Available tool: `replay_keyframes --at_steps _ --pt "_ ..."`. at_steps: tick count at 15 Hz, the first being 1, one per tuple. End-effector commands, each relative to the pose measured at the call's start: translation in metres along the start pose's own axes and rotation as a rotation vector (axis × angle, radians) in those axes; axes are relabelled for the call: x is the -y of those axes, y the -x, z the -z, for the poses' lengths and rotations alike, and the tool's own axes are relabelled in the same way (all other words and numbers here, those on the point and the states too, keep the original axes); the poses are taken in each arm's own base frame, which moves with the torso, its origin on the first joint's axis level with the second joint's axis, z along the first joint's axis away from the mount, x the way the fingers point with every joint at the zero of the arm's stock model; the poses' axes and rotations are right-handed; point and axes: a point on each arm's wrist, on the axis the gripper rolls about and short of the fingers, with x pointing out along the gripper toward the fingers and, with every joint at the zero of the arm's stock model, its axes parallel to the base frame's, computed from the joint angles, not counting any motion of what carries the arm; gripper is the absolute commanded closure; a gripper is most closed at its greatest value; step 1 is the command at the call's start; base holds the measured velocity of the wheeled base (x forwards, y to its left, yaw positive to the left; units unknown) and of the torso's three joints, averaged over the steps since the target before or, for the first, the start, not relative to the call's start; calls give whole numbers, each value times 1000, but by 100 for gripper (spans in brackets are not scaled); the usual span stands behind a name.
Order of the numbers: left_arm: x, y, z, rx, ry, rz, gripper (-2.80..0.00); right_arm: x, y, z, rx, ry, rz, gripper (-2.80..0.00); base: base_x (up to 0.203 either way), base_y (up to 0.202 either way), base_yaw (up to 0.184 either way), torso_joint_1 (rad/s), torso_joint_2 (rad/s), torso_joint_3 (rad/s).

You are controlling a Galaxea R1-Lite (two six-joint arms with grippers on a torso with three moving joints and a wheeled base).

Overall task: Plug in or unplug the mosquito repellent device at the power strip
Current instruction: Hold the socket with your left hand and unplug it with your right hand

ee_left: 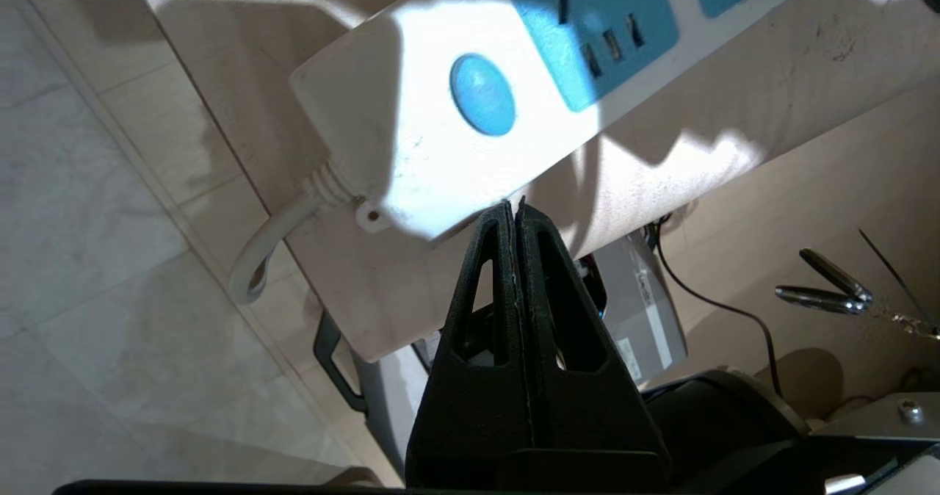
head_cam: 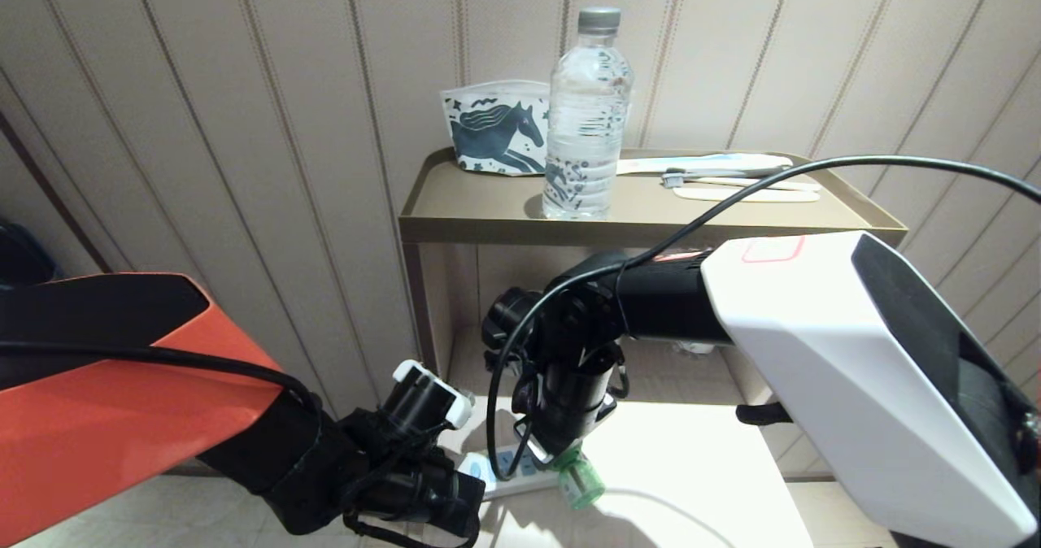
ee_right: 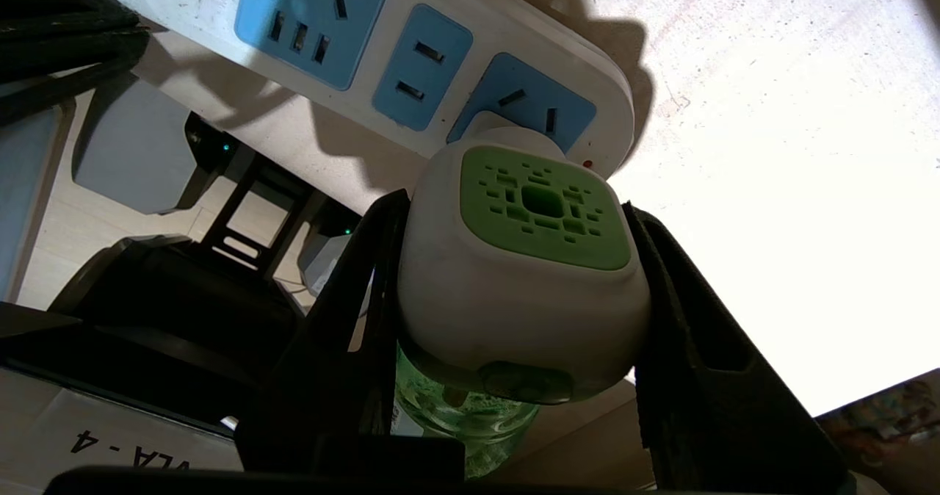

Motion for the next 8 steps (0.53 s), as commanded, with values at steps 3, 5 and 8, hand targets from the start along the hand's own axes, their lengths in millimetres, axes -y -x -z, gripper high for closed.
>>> replay_keyframes --at_steps 3,5,8 --pt "7 12 -15 141 -4 36 0 0 -1 1 -10 0 -7 0 0 0 0 0 0 0" --pt "9 14 -20 199 -8 56 0 0 -2 2 -17 1 -12 0 0 0 0 0 0 0" --pt "9 9 -22 199 -9 62 0 -1 -3 2 -24 1 -25 0 0 0 0 0 0 0"
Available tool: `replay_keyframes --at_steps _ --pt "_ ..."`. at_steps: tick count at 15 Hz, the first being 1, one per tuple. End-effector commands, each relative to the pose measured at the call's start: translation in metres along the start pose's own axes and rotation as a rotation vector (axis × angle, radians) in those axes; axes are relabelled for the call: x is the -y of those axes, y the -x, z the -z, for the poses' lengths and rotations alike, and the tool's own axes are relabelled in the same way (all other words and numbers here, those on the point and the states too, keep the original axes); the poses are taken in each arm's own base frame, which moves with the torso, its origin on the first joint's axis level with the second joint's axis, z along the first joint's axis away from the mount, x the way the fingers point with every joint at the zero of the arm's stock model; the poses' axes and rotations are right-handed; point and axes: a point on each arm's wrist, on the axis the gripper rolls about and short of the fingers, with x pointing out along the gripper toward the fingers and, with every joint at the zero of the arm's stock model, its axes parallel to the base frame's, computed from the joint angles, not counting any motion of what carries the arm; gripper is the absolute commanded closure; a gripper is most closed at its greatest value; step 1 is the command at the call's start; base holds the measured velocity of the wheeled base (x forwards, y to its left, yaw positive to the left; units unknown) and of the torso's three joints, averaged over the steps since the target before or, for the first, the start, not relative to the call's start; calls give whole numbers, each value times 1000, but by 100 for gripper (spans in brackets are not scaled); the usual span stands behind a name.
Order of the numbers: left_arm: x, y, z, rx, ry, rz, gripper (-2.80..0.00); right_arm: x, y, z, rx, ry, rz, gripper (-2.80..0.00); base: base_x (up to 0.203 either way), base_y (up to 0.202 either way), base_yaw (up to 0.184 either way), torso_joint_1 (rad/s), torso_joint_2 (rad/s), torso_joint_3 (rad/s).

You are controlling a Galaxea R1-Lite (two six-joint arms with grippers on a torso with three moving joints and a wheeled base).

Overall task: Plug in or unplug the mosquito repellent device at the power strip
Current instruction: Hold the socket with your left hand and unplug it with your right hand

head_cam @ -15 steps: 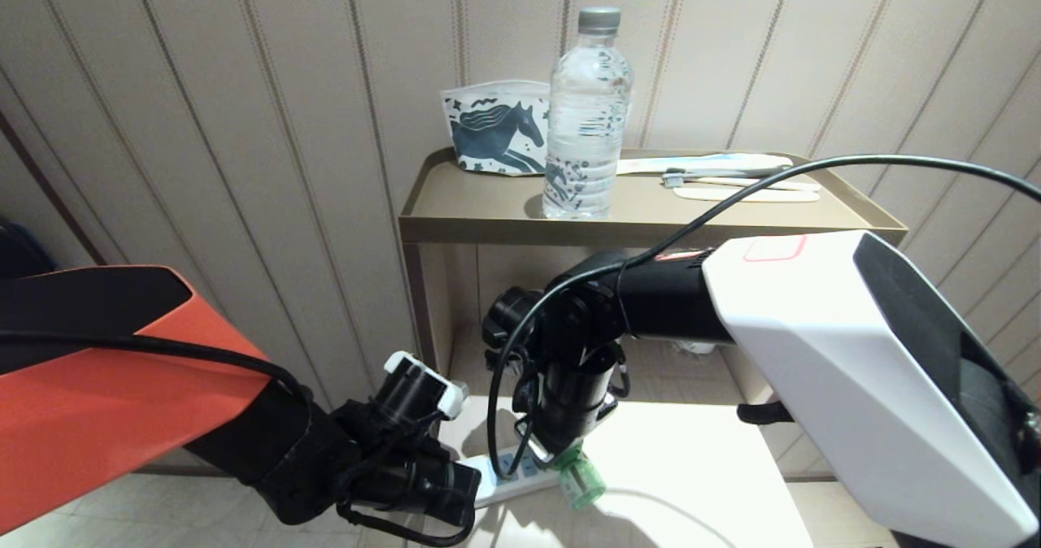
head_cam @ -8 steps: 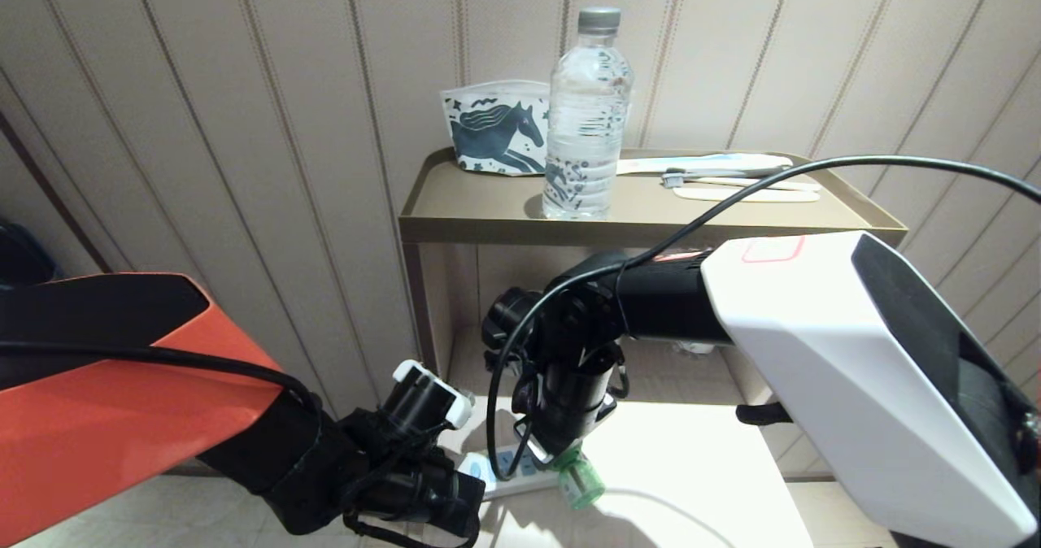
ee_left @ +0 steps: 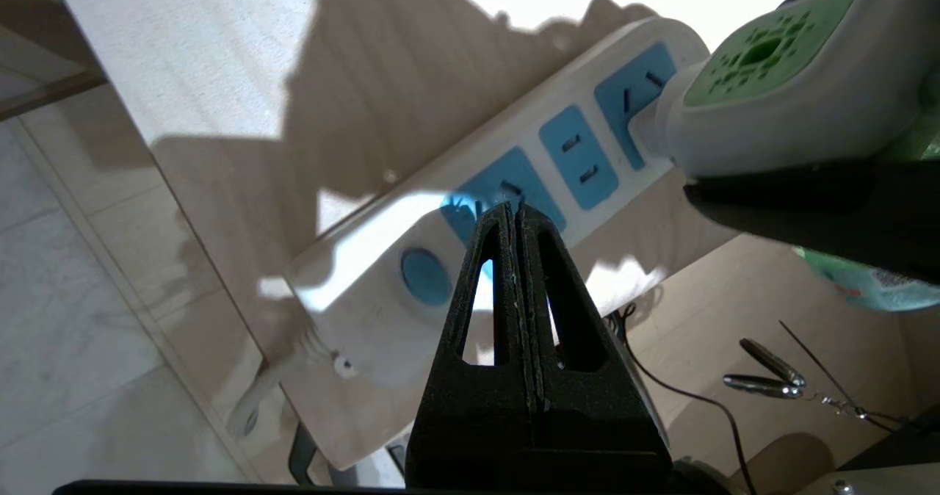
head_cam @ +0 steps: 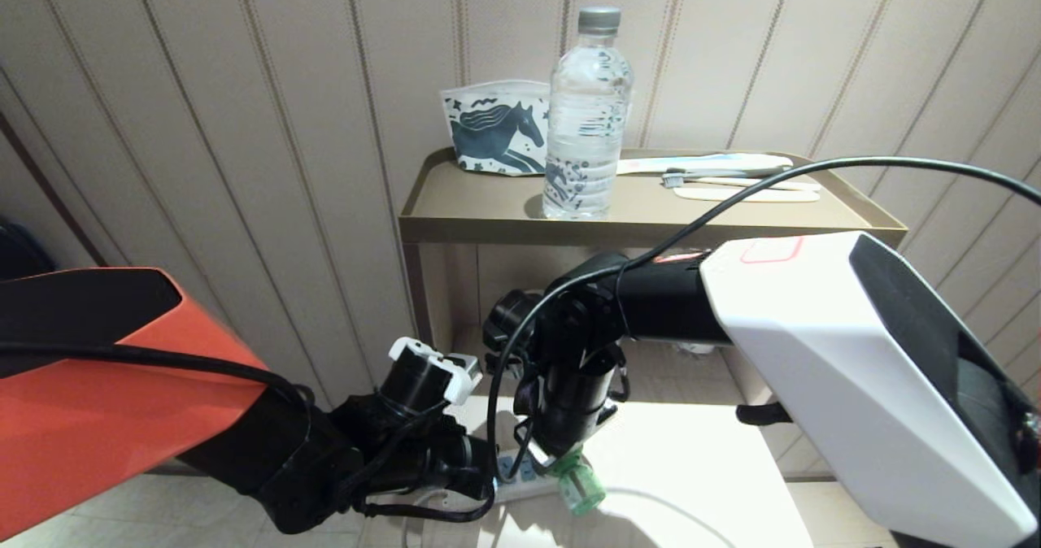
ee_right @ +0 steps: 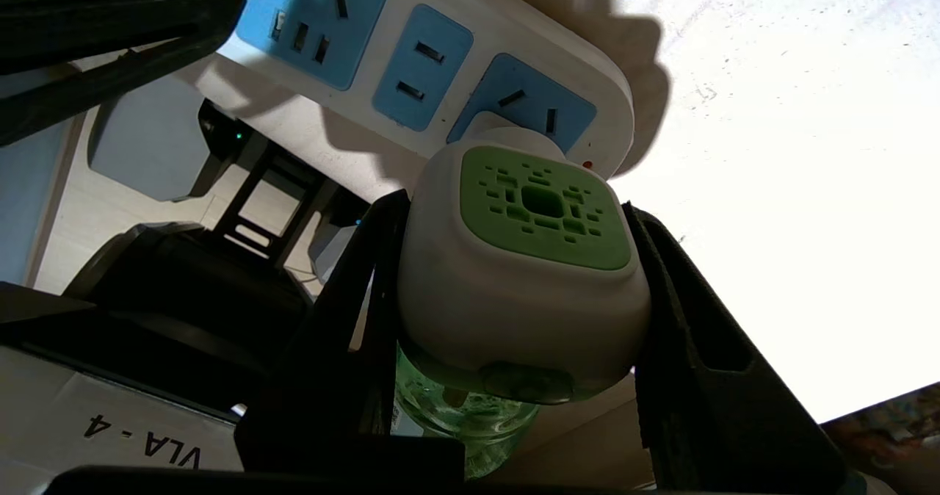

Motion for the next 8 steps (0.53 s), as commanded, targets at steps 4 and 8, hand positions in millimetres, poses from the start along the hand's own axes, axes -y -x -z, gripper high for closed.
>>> replay_keyframes --at_steps 4,8 --pt "-3 -11 6 -29 3 -10 0 -1 -7 -1 -18 1 3 0 0 0 0 0 0 0" --pt "-5 -18 9 -46 -1 -18 0 -1 -7 -1 -17 -1 2 0 0 0 0 0 0 0"
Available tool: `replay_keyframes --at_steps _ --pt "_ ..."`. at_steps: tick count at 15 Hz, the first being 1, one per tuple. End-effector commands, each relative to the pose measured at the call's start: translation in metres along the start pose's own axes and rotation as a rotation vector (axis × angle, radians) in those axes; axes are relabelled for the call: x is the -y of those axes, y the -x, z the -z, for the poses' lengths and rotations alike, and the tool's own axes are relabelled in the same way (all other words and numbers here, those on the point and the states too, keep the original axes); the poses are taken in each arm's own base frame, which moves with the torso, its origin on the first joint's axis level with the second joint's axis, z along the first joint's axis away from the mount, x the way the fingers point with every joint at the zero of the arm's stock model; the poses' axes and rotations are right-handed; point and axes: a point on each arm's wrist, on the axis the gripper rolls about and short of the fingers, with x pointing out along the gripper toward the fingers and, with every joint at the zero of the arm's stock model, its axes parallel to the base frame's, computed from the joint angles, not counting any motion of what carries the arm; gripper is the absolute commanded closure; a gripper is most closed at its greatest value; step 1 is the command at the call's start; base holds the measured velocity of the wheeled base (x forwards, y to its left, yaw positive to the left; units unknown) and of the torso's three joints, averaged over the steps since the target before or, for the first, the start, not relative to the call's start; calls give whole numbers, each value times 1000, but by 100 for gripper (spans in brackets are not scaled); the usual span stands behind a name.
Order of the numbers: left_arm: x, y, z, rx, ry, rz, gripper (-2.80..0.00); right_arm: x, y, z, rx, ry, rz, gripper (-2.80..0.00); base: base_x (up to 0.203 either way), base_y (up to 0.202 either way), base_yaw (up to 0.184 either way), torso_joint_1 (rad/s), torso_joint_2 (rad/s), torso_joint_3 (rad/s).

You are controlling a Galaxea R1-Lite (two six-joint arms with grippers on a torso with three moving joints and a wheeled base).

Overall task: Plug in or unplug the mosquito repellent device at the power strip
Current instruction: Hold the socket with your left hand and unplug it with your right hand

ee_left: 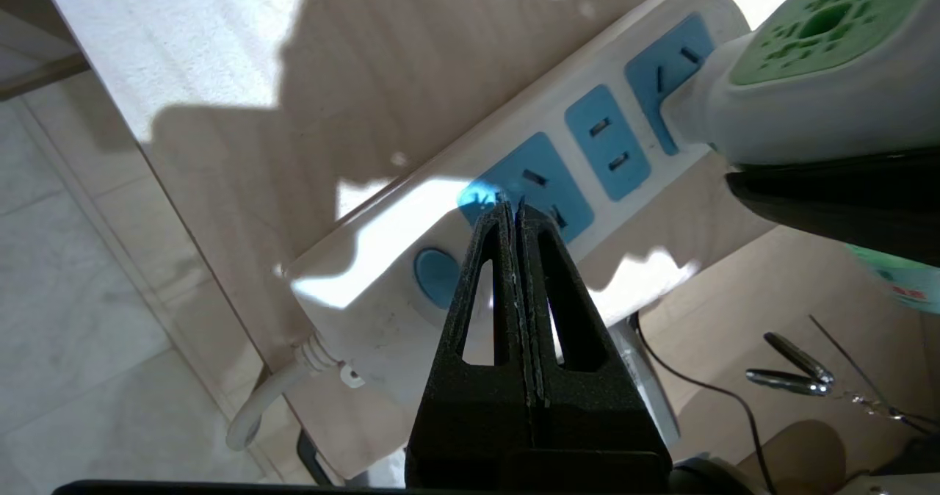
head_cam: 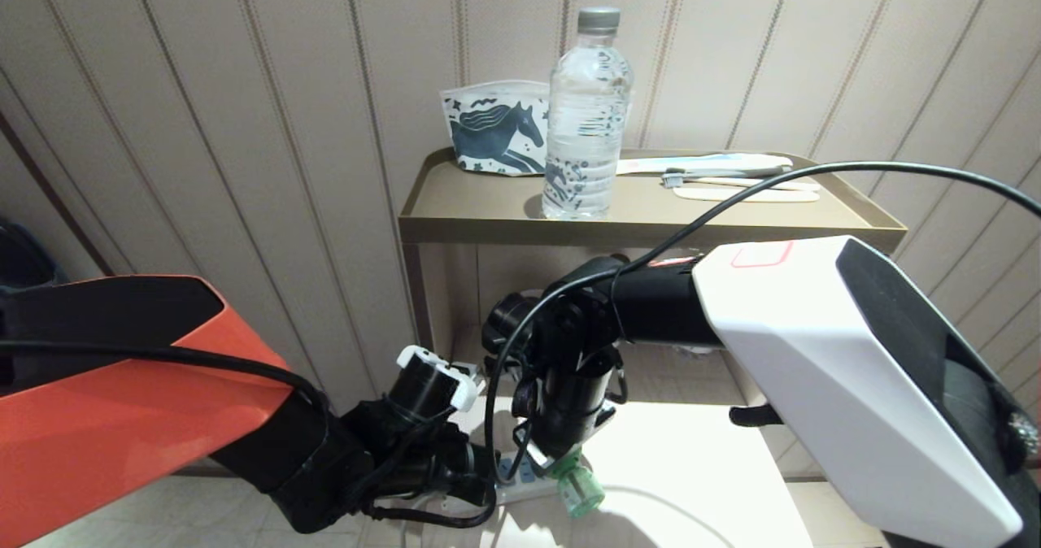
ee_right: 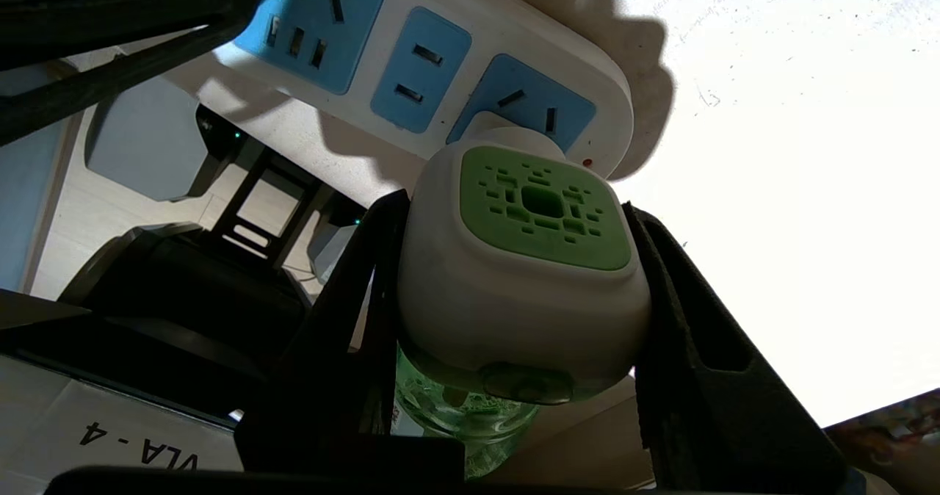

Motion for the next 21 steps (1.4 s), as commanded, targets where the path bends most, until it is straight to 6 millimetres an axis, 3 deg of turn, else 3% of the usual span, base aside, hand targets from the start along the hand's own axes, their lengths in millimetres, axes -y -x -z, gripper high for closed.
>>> replay_keyframes --at_steps 1,13,18,21 --pt "-1 -5 2 -10 3 -3 0 0 -2 1 -14 -1 2 0 0 0 0 0 0 0" --pt "-5 -8 13 -51 -4 -27 0 3 -1 0 -4 -10 -2 0 0 0 0 0 0 0" --pt "-5 -13 18 -70 -16 -29 0 2 22 -2 72 -9 -57 0 0 0 0 0 0 0" --pt "-4 -12 18 -71 -19 -27 0 0 25 -2 88 -5 -61 0 0 0 0 0 0 0"
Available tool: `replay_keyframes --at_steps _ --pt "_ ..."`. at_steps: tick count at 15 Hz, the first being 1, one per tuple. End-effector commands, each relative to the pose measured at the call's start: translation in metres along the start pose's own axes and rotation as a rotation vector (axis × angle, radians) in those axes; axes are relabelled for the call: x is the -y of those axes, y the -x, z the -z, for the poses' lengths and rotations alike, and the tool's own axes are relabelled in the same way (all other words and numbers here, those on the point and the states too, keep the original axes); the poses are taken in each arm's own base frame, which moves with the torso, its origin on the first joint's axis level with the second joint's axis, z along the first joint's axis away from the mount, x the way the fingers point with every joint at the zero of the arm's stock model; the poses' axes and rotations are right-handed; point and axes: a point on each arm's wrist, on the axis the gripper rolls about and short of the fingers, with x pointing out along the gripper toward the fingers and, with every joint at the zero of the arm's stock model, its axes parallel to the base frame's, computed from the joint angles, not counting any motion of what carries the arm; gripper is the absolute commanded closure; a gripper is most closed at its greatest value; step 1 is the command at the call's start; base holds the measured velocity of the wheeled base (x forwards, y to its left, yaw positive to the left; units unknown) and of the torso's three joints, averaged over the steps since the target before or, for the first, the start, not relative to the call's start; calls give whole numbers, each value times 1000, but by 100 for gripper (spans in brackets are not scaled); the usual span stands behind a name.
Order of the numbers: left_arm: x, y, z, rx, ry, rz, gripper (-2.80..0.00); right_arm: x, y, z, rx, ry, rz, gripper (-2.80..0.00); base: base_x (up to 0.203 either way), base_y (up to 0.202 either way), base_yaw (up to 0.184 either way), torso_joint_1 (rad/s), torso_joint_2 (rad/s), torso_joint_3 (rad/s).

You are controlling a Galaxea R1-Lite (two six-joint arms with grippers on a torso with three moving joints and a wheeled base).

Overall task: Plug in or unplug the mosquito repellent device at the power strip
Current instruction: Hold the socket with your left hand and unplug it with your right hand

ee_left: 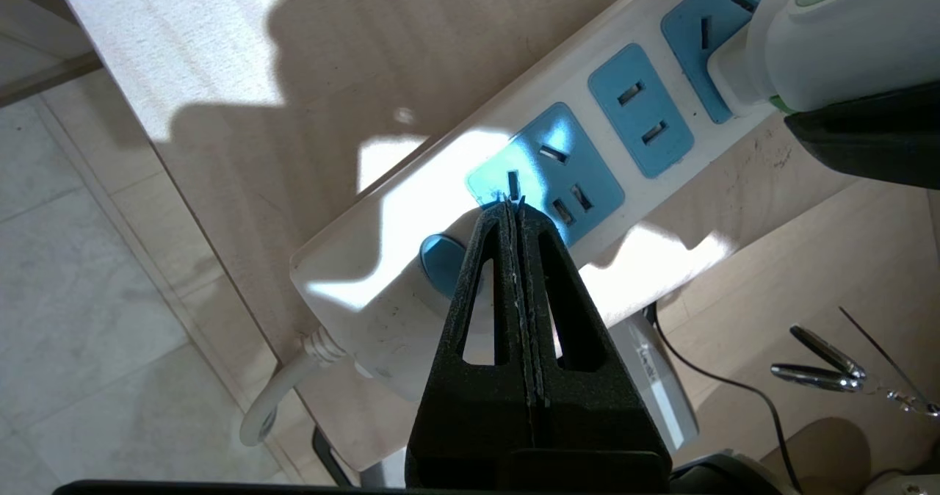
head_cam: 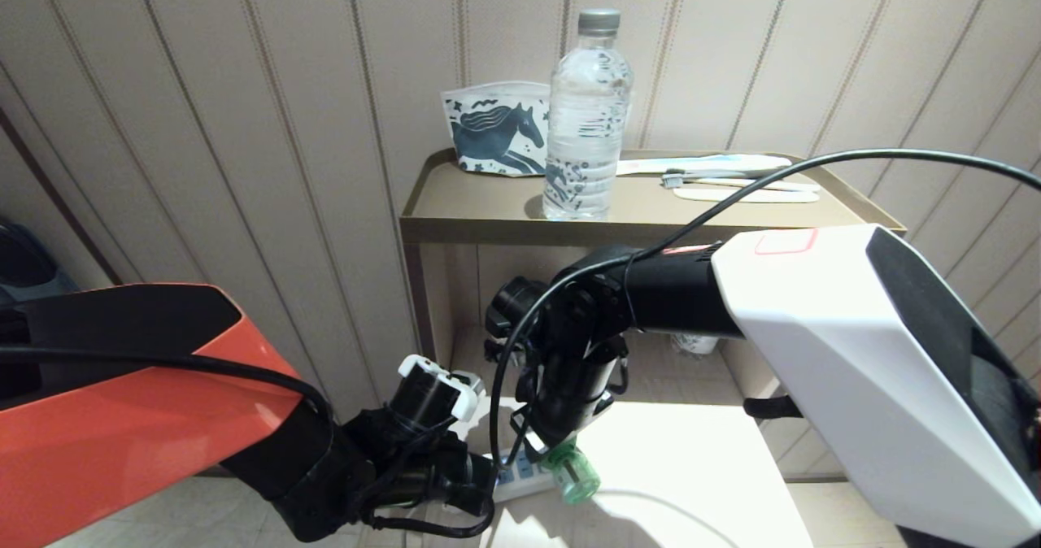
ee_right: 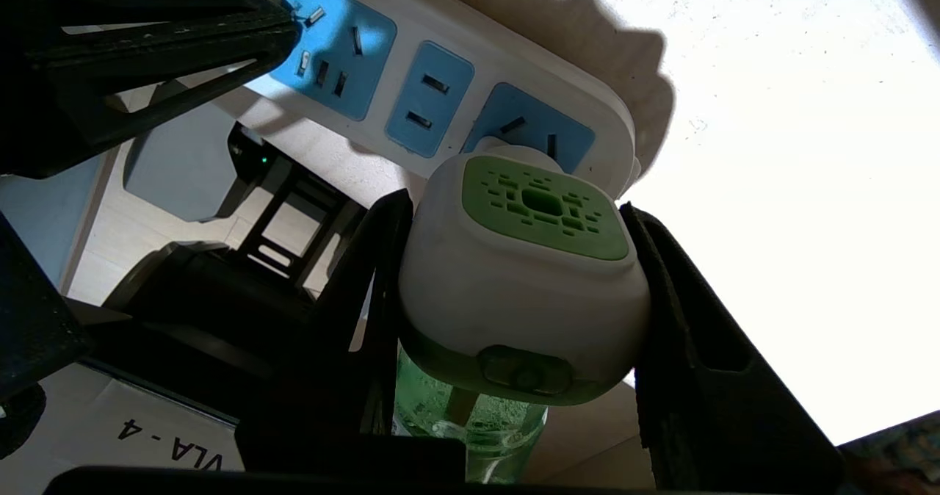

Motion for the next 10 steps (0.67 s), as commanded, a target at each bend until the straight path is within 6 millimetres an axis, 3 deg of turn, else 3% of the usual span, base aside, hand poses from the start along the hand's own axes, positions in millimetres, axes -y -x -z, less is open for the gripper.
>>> replay_keyframes --at_steps 1,10 --pt "0 -3 2 -11 0 1 0 -1 9 1 19 2 -7 0 0 0 0 0 0 0" --pt "9 -5 7 -24 -19 14 0 -4 31 2 71 7 -16 0 0 0 0 0 0 0"
